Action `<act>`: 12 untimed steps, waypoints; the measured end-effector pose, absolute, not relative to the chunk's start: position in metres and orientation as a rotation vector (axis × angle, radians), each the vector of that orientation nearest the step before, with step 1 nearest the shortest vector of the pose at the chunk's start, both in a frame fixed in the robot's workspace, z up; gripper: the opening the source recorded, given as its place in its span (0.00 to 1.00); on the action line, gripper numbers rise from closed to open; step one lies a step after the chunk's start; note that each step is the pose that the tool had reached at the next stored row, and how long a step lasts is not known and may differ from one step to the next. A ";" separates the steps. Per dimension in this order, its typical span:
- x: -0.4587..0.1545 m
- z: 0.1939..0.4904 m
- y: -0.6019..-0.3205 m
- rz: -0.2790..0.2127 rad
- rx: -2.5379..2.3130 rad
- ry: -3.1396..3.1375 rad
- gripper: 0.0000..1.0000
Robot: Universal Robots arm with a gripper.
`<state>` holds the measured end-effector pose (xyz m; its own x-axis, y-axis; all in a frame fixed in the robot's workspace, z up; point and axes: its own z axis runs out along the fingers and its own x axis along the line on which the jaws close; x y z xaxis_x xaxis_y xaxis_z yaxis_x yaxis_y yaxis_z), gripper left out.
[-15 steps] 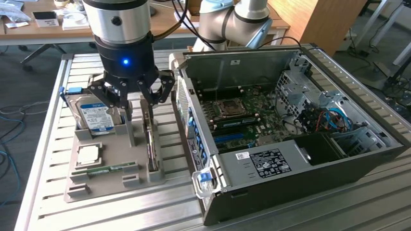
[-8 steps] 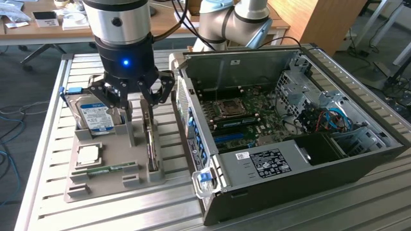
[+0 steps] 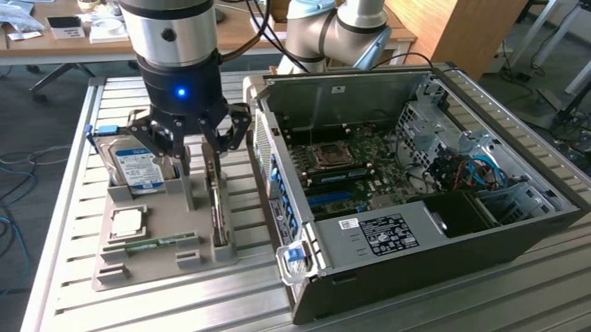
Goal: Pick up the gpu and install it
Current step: 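Pick up the gpu and move the gpu toward the slot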
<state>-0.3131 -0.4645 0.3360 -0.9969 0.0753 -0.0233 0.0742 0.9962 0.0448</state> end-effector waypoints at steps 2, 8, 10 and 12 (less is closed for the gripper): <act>-0.313 0.335 -0.465 0.068 0.117 3.114 0.47; -0.313 0.334 -0.465 0.068 0.117 3.114 0.47; -0.313 0.334 -0.465 0.068 0.117 3.114 0.47; -0.313 0.333 -0.465 0.068 0.117 3.114 0.47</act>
